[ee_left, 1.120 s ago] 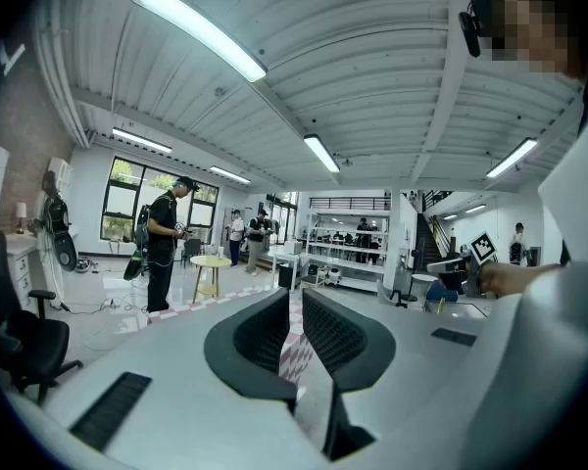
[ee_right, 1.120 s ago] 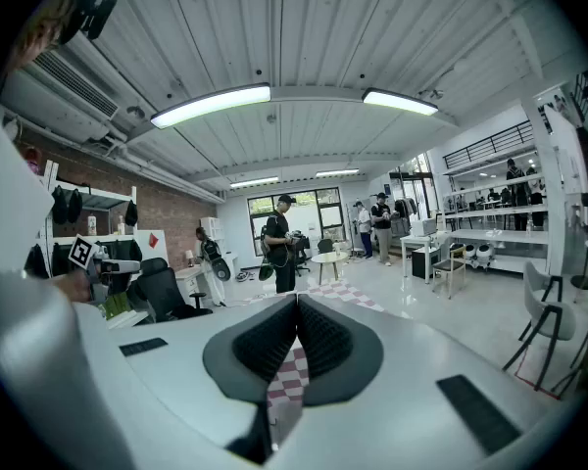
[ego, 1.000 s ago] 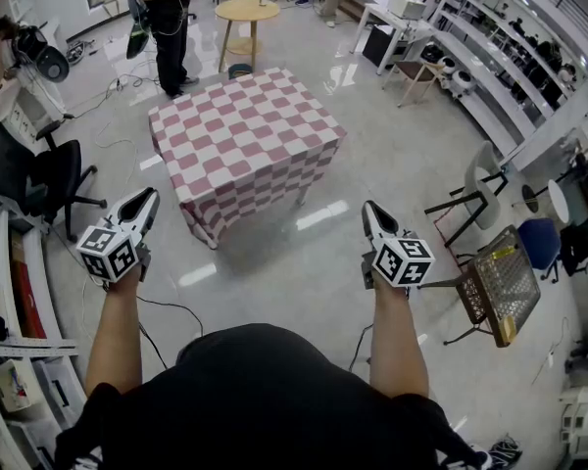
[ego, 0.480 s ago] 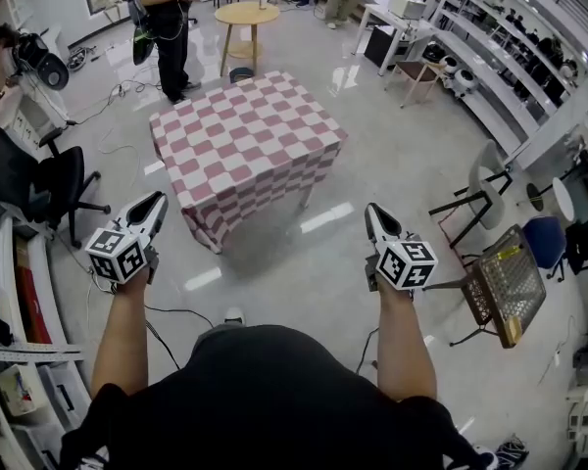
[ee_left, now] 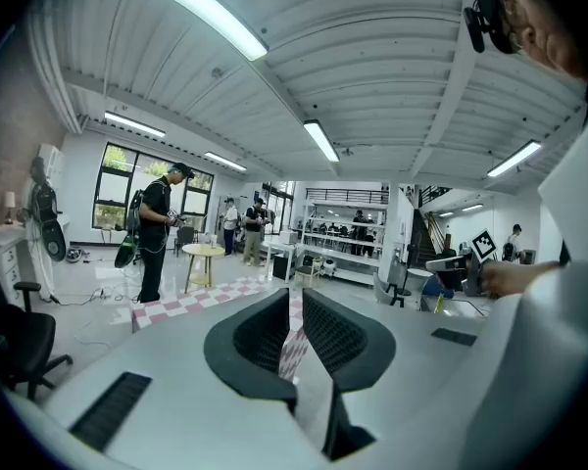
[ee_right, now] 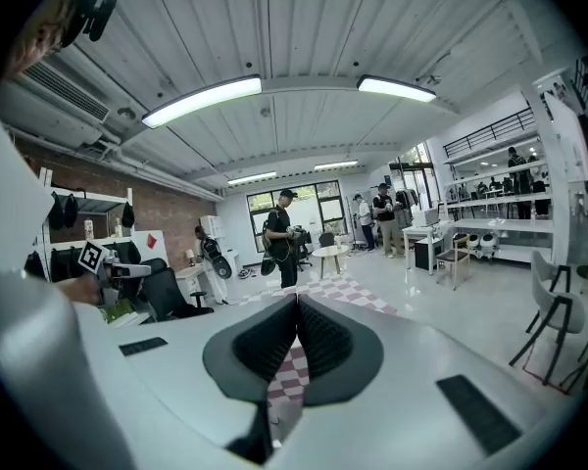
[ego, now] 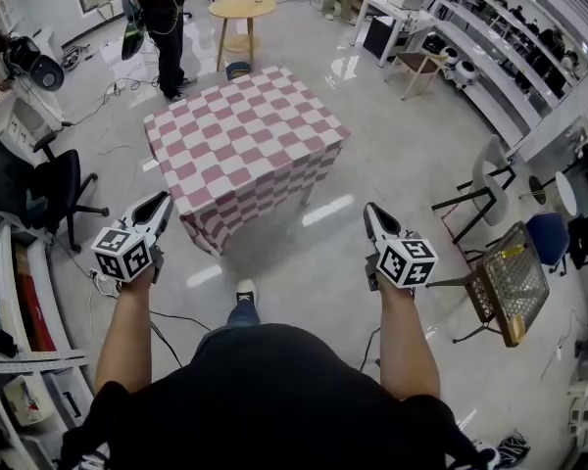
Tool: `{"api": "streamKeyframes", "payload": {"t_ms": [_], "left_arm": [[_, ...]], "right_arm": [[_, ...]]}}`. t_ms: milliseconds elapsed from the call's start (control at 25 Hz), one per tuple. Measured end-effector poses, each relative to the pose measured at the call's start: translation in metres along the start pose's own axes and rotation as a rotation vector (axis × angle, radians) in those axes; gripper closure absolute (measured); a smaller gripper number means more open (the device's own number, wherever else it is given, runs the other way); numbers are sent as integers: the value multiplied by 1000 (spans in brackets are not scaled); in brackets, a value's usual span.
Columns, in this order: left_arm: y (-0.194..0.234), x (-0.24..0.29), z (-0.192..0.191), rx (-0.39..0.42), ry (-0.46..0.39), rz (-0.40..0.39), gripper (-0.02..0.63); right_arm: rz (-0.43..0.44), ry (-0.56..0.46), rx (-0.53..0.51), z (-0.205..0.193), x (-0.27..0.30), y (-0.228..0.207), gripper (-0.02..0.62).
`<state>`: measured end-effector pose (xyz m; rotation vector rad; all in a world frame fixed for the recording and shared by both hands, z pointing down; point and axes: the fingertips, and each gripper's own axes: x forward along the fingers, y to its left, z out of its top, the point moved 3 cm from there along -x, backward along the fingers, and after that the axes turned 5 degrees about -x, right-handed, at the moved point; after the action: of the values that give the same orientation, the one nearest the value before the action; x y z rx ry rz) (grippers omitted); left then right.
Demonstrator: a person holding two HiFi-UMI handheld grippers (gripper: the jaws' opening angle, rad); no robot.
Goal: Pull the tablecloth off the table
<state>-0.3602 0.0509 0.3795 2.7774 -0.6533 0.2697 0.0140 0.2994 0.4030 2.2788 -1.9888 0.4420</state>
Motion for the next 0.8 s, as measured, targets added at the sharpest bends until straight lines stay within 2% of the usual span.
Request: {"api": "streamKeyframes", "payload": {"t_ms": [240, 800], "left_arm": [[41, 50, 5, -21, 16, -8, 552], [172, 154, 54, -46, 26, -7, 552]], "right_arm": [[-10, 13, 11, 9, 62, -15, 565], [-43, 42, 20, 59, 215, -34, 565]]}}
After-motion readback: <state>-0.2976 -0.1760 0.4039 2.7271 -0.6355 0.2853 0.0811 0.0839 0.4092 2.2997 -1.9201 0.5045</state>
